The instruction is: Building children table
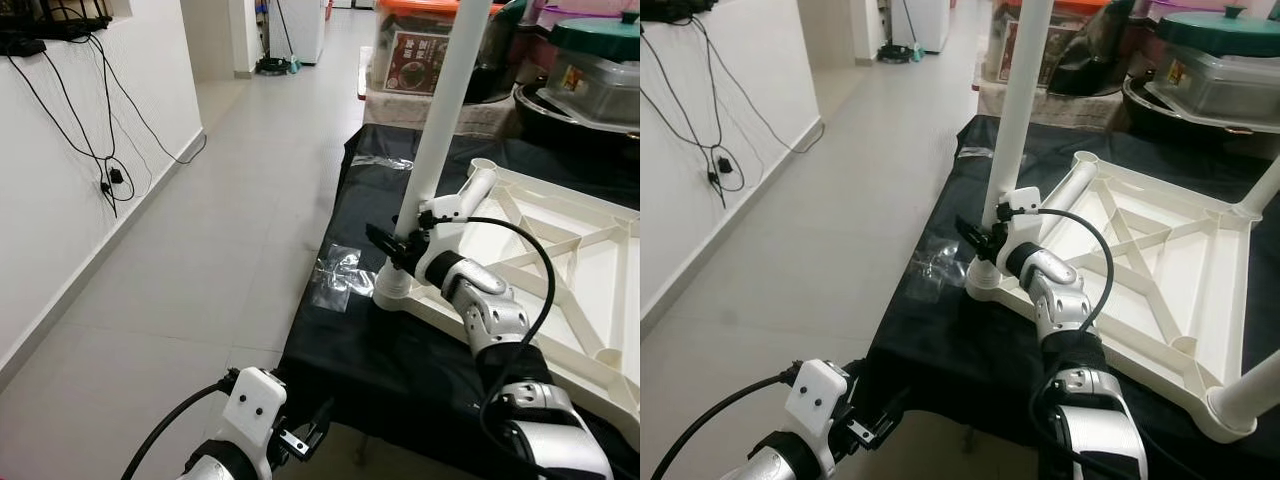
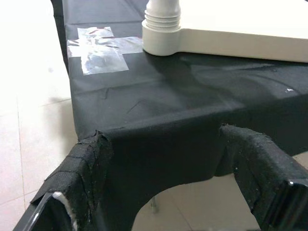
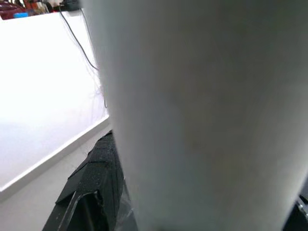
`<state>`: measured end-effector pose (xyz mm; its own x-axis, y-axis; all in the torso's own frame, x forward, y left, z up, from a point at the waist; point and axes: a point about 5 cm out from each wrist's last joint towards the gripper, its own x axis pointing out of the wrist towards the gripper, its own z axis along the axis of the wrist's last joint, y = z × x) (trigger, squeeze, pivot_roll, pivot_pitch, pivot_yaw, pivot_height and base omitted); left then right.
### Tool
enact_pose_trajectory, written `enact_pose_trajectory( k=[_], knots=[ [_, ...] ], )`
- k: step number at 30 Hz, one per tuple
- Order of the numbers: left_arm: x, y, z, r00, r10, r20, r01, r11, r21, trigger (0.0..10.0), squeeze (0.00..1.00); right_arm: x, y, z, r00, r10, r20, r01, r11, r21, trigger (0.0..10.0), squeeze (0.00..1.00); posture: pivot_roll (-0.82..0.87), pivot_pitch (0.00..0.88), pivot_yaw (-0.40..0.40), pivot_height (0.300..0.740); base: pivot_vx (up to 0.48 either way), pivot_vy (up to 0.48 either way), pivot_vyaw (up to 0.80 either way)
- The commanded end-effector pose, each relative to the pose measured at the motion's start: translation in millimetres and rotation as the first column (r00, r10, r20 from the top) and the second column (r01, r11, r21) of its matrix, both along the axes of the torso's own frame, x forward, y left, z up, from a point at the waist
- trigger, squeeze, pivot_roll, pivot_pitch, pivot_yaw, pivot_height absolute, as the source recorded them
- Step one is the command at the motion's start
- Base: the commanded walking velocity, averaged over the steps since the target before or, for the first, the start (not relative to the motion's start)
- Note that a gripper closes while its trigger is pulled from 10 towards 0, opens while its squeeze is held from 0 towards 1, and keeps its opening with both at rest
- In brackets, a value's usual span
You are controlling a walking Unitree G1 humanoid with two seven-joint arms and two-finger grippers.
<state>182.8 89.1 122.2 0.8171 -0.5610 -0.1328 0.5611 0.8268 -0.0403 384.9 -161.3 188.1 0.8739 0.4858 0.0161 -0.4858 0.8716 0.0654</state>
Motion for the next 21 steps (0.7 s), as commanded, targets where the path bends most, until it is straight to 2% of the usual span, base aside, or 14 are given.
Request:
enact_pose_trajectory(
  k=[1, 6, 12, 21],
  knots=[
    [-0.2, 1.5, -3, 1.000, 0.008, -0.016, -0.008, 1.000, 0.004, 10.0, 0.00, 0.2, 10.7, -6, 0.998, 0.060, -0.022, -0.060, 0.998, 0.013, 10.0, 0.00, 0.14, 0.083, -0.070, 0.740, 0.000, 0.000, 0.00],
    [1.4, 2.0, -4, 1.000, 0.006, -0.016, -0.006, 1.000, 0.008, 10.0, 0.00, -3.4, 16.3, -16, 0.994, 0.103, -0.035, -0.102, 0.994, 0.031, 10.0, 0.00, 0.15, 0.078, -0.067, 0.740, 0.000, 0.000, 0.00],
    [6.7, 4.2, -7, 1.000, 0.007, -0.016, -0.007, 1.000, 0.014, 10.0, 0.00, -7.7, 18.1, -29, 0.992, 0.106, -0.065, -0.102, 0.993, 0.066, 10.0, 0.00, 0.15, 0.053, -0.062, 0.740, 0.000, 0.000, 0.00],
    [9.6, 6.4, -9, 1.000, 0.010, -0.019, -0.009, 1.000, 0.021, 10.0, 0.00, -7.2, 23.1, -32, 0.991, 0.114, -0.065, -0.108, 0.990, 0.086, 10.0, 0.00, 0.15, 0.036, -0.058, 0.740, 0.000, 0.000, 0.00]
  ],
)
